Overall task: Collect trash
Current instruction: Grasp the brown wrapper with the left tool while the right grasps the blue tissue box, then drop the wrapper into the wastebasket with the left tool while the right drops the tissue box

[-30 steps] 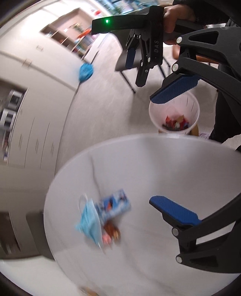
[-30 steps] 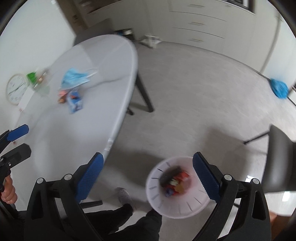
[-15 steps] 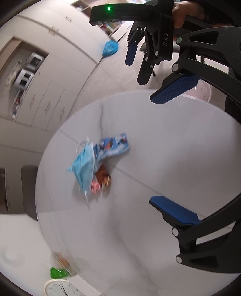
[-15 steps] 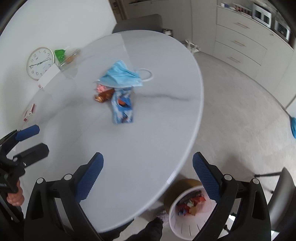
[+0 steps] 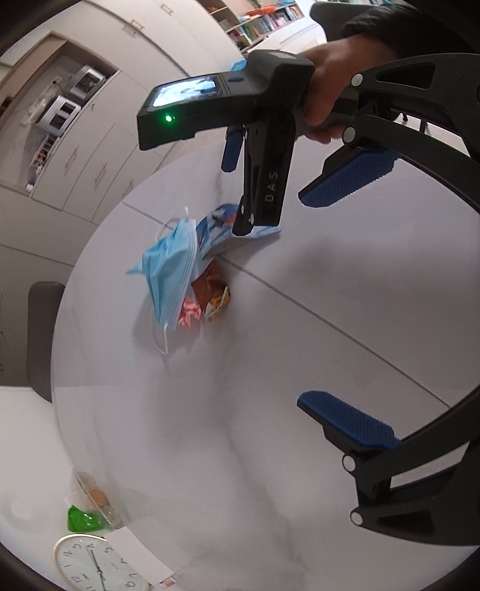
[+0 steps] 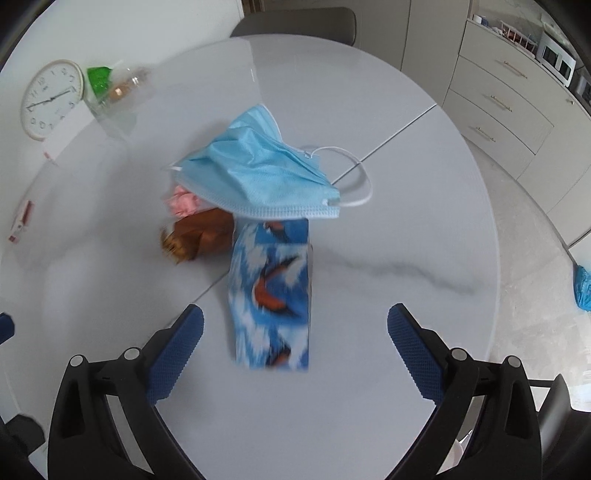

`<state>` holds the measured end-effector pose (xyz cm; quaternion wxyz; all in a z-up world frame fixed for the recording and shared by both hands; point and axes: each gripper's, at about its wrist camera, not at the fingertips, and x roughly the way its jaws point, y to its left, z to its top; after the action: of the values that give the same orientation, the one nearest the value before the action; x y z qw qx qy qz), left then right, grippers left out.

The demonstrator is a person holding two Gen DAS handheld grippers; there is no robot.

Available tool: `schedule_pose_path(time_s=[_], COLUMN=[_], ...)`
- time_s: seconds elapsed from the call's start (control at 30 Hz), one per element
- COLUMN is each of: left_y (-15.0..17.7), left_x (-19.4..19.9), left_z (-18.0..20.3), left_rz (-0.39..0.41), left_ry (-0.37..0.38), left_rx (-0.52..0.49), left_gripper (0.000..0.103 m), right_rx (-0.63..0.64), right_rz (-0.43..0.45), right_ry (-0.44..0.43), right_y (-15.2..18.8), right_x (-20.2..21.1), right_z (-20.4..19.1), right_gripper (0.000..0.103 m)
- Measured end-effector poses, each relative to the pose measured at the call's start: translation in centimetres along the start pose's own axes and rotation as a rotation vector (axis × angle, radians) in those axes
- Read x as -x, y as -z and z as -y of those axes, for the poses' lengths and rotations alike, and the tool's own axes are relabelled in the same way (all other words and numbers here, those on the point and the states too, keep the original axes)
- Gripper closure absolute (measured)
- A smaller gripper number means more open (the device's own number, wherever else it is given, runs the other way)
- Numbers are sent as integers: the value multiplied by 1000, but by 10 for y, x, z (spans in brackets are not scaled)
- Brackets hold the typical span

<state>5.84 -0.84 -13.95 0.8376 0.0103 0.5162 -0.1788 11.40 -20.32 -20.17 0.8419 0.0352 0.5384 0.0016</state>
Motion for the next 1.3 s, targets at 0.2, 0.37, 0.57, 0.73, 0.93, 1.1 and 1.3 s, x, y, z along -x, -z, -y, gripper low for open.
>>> schedule_pose_path(time_s=[0.2, 0.37, 0.57, 0.73, 0.93, 1.1, 1.3], left_y=[-19, -34, -52, -69, -74, -72, -67], left_x=[-21, -42, -89, -130, -153, -152, -148], left_z=[-7, -2, 10, 8, 11, 14, 12], left_rz=[-11, 17, 10, -24, -51, -41, -27], left_ry=[-3, -21, -8, 0, 12, 40, 65], left_rx=[42, 17, -142, -240, -380, -416, -399], left_gripper=[8, 8, 9, 18, 29, 47, 60], right_rx=[48, 41, -20, -72, -175, -212, -222], right_rz=[-23, -21, -21, -27, -19, -2, 8], right_ry=[-21, -67, -171, -164, -142, -134, -142], right_y=[-2, 7, 23, 37, 48, 55, 56], right_x=[-11, 0, 29, 47, 59, 65, 69], right_z=[0, 8, 33, 60, 83, 91, 88], right_gripper=[42, 51, 51, 51, 52, 52, 52])
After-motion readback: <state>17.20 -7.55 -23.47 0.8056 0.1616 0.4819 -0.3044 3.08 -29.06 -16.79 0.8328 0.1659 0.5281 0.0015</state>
